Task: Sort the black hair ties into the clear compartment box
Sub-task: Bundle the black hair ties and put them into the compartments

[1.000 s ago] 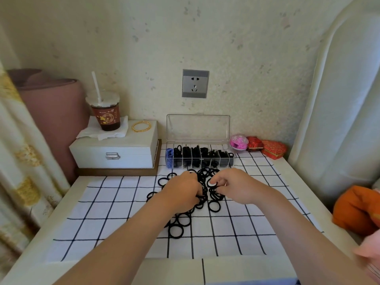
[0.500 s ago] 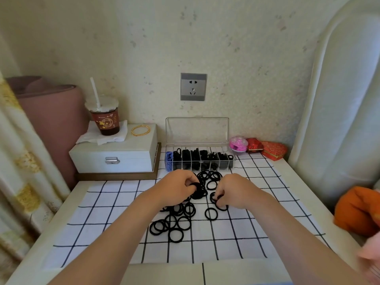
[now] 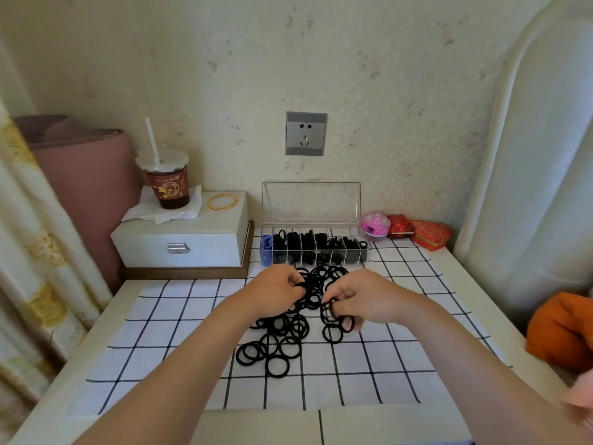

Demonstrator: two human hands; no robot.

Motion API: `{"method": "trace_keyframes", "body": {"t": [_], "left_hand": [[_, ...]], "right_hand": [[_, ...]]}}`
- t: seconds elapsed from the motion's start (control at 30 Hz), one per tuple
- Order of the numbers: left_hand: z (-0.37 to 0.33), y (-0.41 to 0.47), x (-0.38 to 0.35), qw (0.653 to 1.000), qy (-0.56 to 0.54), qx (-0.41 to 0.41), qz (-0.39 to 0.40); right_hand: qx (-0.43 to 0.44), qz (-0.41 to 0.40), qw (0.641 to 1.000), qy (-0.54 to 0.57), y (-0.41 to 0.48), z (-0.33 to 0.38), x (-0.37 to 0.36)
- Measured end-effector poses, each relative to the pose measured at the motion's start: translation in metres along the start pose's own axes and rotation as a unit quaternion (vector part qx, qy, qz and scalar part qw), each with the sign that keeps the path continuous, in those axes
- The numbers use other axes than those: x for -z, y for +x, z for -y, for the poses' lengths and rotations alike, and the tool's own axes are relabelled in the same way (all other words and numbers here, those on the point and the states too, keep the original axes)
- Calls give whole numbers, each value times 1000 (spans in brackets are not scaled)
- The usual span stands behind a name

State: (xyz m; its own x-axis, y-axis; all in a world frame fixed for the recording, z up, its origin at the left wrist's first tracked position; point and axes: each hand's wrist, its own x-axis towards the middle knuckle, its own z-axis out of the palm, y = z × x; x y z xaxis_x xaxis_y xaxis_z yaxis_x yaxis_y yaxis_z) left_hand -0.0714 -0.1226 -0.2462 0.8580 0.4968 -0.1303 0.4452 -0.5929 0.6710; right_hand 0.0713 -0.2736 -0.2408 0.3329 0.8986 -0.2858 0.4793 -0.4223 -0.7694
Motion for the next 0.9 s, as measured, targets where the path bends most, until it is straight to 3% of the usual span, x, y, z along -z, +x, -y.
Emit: {"method": "trace_keyframes", "body": {"t": [0.13, 0.33, 0.43, 0.53, 0.67, 0.9], "left_hand": [[2, 1, -2, 999, -43, 9, -16], [3, -1, -6, 998, -61, 6, -11], [2, 0, -6, 998, -61, 6, -13], [2, -1, -1, 999, -44, 6, -25], [7, -12, 13, 996, -70, -15, 51], [29, -30, 22, 993, 96, -41, 53]], "right_hand": [[-38, 16, 987, -152, 1, -5, -9], [-26, -7, 965, -262, 8, 3, -15], [-45, 17, 957, -287, 9, 4, -15], [-32, -29, 953, -300, 12, 3, -11], [-15, -19, 956, -291, 17, 6, -10], [-26, 20, 952, -303, 26, 8, -14]]}}
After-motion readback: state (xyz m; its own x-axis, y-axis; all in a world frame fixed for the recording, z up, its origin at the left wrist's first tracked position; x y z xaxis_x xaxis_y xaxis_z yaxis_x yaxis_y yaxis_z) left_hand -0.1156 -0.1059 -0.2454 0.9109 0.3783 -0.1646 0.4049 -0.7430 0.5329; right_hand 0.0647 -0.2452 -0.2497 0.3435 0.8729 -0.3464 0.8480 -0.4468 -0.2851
